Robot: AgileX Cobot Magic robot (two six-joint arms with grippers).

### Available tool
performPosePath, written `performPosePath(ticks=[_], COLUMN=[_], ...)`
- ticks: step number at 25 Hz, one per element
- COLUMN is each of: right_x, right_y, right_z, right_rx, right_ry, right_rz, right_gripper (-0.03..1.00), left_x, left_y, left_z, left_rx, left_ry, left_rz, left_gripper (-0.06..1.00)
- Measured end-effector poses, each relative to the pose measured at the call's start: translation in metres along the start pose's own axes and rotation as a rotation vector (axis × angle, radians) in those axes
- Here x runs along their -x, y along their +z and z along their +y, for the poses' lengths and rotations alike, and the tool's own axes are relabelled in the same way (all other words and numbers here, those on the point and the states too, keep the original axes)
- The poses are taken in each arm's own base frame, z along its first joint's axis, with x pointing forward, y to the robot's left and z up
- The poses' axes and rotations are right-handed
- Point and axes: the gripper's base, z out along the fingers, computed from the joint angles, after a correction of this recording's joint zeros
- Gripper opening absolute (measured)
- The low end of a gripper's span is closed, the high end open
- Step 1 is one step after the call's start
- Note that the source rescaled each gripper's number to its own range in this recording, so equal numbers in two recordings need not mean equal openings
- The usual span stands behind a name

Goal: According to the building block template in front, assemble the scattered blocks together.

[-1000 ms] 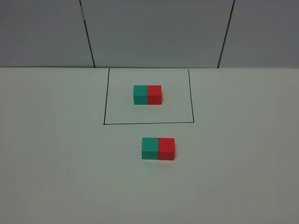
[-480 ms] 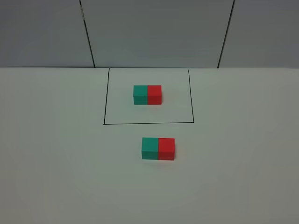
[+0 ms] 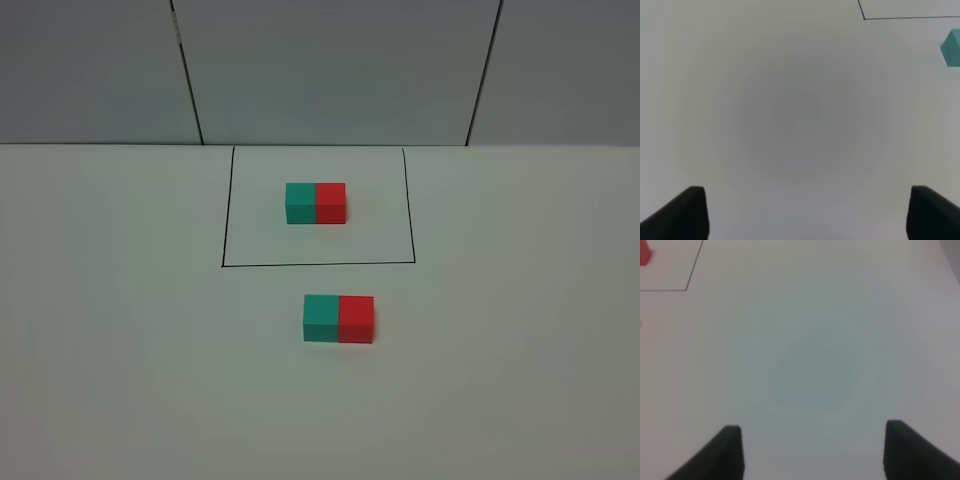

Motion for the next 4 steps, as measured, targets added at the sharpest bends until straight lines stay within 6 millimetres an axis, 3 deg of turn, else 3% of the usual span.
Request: performPosePath(ticks=[4], right_x=[0.0], right_y=[0.0], right_z=[0.0], right_rx=[0.0], right_ry=[0.0], right_rz=[0.0], right_gripper=[0.51], left_x=[0.0], left_y=[0.0], left_z=[0.0], left_rx=[0.0], left_ry=[0.0], left_rz=[0.0], left_gripper=[0.86])
